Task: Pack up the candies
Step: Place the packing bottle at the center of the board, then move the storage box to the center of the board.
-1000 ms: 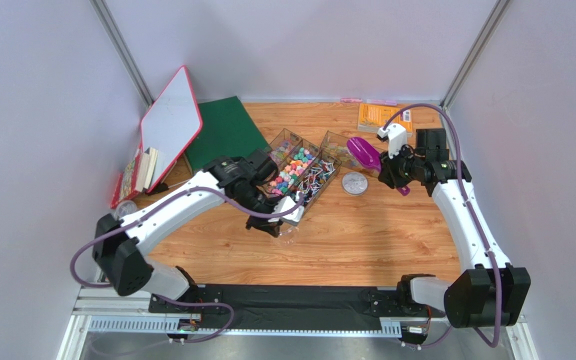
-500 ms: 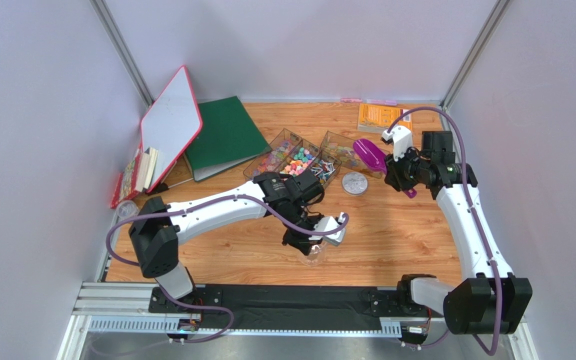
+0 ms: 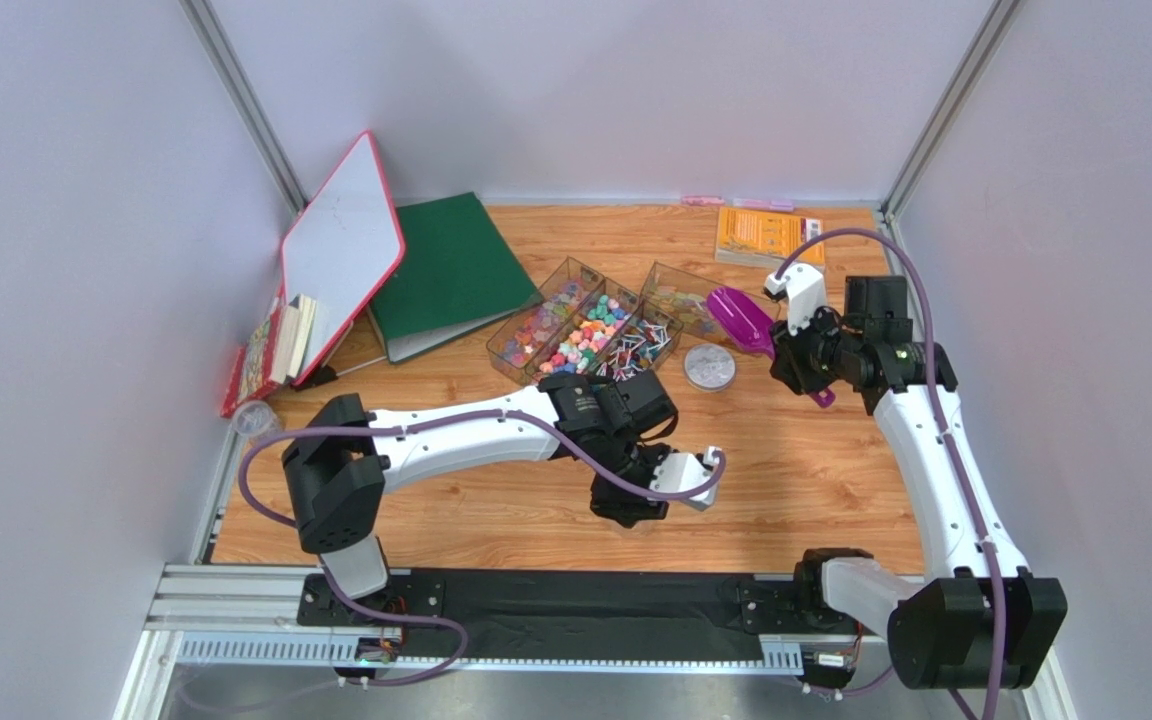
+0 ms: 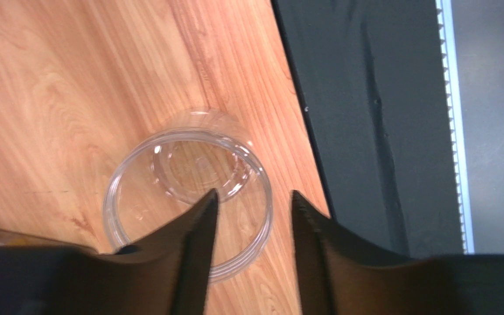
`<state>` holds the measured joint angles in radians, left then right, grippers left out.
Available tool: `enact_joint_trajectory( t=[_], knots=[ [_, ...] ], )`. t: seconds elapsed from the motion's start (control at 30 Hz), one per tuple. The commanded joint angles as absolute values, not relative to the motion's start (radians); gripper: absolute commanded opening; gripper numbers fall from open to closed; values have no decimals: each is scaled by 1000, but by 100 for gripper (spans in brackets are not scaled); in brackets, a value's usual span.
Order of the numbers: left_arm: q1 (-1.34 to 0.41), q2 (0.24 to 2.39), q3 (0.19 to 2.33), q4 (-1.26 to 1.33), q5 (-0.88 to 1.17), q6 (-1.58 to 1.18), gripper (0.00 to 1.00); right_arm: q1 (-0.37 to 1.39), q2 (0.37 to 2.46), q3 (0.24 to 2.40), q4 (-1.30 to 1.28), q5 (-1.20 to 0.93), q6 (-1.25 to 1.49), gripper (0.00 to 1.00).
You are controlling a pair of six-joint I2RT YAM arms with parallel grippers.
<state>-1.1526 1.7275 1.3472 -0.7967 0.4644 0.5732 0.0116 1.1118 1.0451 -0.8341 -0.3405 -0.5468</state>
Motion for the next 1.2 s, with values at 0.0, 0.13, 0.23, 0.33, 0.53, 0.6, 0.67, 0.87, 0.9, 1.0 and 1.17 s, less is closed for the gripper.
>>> enact_joint_trajectory(
  t=[0.0,0.13,0.23,0.33,0.53,0.6,0.67,0.87,0.9,1.0,1.17],
  knots=[
    [-1155,1652,1347,-762,426,555,56,9,1074,1039,-811,-337,-540,0],
    [-1134,1579,1420,-801,359,575,57,9,1046,1069,-836,-350,-571,0],
    [-1025,1533,1512,-796,273,577,57,9,1046,1130,-883,-368,-673,0],
    [-871,1535,1552,-761,224,575,57,9,1080,1202,-917,-338,-779,0],
    [-776,1724,1650,-769,88,603,55,9,1152,1294,-885,-250,-882,0],
    [-775,1820,1686,-765,46,566,54,9,1183,1315,-884,-226,-885,0],
    [-770,1883,1744,-767,34,551,54,9,1186,1324,-881,-225,-908,0],
    [-733,2017,1828,-747,38,480,53,9,1201,1332,-917,-219,-1046,0],
    [-729,2035,1832,-744,41,468,53,9,1201,1327,-919,-218,-1060,0],
    [-724,2074,1835,-732,57,443,54,9,1201,1322,-930,-216,-1084,0],
    [-724,2141,1870,-719,60,402,55,8,1206,1321,-945,-238,-1086,0]
  ],
)
